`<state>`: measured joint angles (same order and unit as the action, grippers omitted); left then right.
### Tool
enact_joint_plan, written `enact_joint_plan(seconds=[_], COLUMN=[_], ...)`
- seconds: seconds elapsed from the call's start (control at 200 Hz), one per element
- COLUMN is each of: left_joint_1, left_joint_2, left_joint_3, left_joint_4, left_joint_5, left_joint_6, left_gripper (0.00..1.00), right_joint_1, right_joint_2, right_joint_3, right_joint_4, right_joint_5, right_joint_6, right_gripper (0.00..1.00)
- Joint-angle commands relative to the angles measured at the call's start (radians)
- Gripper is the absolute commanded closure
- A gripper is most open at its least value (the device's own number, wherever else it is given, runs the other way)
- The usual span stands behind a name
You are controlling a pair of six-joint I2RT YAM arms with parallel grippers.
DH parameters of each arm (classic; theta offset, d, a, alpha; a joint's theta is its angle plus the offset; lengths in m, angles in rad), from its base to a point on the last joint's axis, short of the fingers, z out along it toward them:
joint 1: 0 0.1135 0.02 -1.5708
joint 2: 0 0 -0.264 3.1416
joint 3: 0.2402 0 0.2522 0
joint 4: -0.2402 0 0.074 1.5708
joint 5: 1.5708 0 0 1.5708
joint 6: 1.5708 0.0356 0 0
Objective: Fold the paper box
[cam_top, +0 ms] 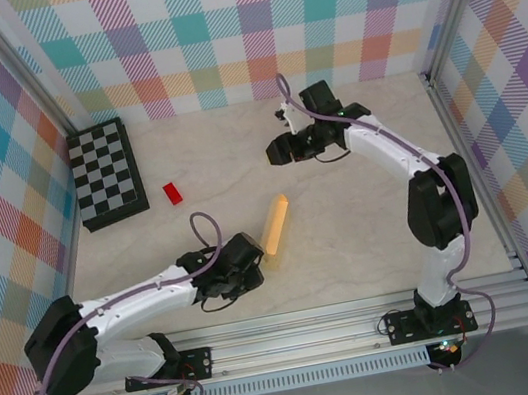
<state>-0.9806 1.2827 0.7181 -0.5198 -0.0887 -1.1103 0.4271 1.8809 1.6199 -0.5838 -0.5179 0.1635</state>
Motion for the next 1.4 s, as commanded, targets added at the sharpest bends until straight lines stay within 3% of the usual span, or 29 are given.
enact_joint_plan(seconds=[0.0,0.265,0.535,0.655,0.88,1.145,1.27,1.395], left_joint_1=[-0.006,0.061,0.232,0.312,0.352,0.477,0.481,0.455], left_joint_2=[0.055,0.168,0.188,0.21,0.18,0.021,-0.007,0.019], left_joint_3=[0.007,0.037,0.129,0.167,0.204,0.232,0.27,0.294], left_joint_4=[0.095,0.155,0.083,0.072,-0.052,-0.205,-0.159,-0.077], left_joint_5=[-0.042,-0.083,-0.118,-0.109,-0.124,-0.015,0.127,0.218], left_joint_6=[-0.049,-0.044,0.124,0.204,0.288,0.353,0.275,0.175], left_gripper=[0.66,0.64,0.63,0.63,0.62,0.6,0.55,0.43], right_joint_1=[0.011,0.019,0.019,0.019,0.015,0.015,0.015,0.018], right_joint_2=[0.033,0.033,-0.073,-0.132,-0.196,-0.147,-0.129,-0.092], right_joint_3=[-0.003,-0.129,-0.304,-0.379,-0.338,-0.152,-0.105,-0.067], right_joint_4=[-0.025,0.046,0.115,0.143,0.05,-0.157,-0.201,-0.229], right_joint_5=[-0.073,-0.135,-0.121,-0.054,0.112,0.158,0.144,0.088], right_joint_6=[-0.009,0.037,0.129,0.207,0.236,0.255,0.233,0.218], right_gripper=[0.47,0.47,0.47,0.47,0.46,0.46,0.51,0.52])
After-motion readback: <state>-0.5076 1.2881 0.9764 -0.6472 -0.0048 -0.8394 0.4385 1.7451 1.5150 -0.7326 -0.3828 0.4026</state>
